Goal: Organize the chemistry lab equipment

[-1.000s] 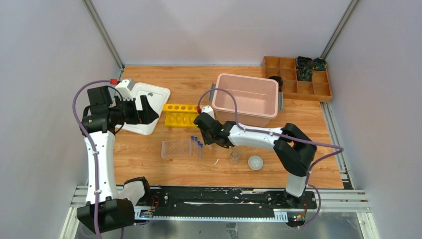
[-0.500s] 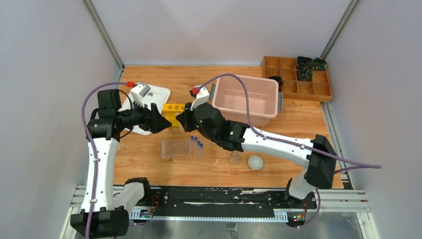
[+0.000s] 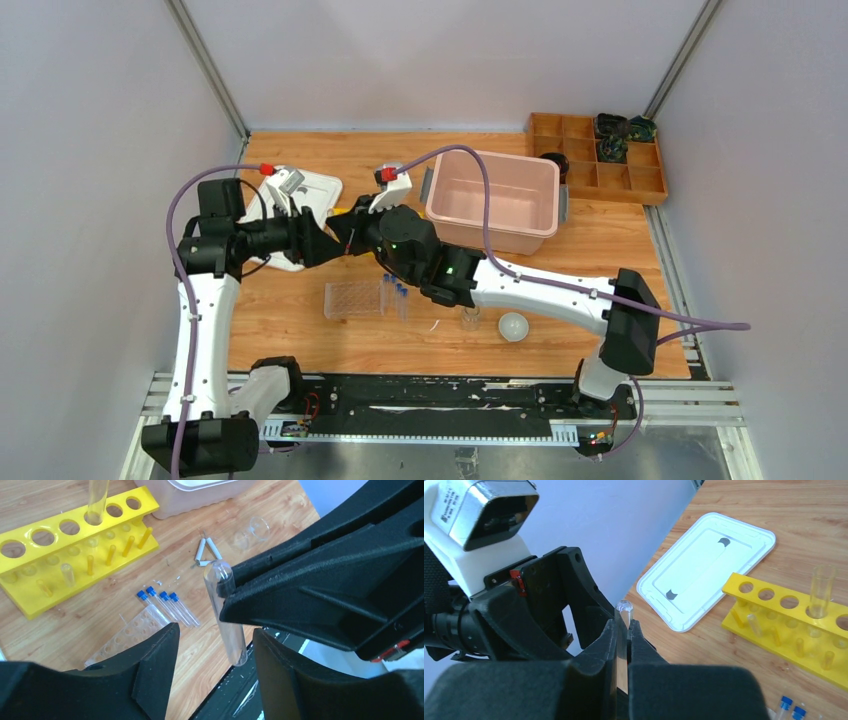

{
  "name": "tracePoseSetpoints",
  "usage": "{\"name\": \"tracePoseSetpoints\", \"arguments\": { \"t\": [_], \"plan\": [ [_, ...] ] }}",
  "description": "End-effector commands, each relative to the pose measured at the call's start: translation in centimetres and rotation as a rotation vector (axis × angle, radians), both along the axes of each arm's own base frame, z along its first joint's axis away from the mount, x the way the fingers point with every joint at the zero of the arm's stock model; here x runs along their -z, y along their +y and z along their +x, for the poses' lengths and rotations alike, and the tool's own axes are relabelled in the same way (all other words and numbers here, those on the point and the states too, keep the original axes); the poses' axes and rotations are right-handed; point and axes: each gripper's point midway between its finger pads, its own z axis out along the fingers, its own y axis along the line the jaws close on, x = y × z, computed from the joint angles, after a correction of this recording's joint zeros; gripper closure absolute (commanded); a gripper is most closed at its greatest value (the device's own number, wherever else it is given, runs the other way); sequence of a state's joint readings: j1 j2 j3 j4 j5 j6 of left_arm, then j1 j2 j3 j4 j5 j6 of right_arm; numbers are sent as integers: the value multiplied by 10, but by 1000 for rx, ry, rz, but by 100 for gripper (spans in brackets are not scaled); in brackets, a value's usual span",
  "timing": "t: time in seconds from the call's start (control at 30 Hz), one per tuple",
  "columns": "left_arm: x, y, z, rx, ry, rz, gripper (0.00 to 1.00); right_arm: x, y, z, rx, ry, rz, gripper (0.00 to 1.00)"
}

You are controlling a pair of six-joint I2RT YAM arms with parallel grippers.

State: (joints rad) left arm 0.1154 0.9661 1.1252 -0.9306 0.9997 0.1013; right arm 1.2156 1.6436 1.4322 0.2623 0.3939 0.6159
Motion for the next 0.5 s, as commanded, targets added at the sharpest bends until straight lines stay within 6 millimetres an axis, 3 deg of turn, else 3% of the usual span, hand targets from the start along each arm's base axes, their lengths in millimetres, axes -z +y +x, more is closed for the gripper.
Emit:
{"name": "tracePoseSetpoints", "arguments": {
  "t": [0.0,0.3,0.47],
  "plan": [
    [-4,-3,-2,23,2,-19,43,-25,13,-5,-1,5,108,100],
    [-1,2,3,5,-21,22,84,-20,11,-3,28,13,97,100],
    [-1,4,5,16,-66,53,88,-10,3,9,42,67,-18,66]
  ]
}}
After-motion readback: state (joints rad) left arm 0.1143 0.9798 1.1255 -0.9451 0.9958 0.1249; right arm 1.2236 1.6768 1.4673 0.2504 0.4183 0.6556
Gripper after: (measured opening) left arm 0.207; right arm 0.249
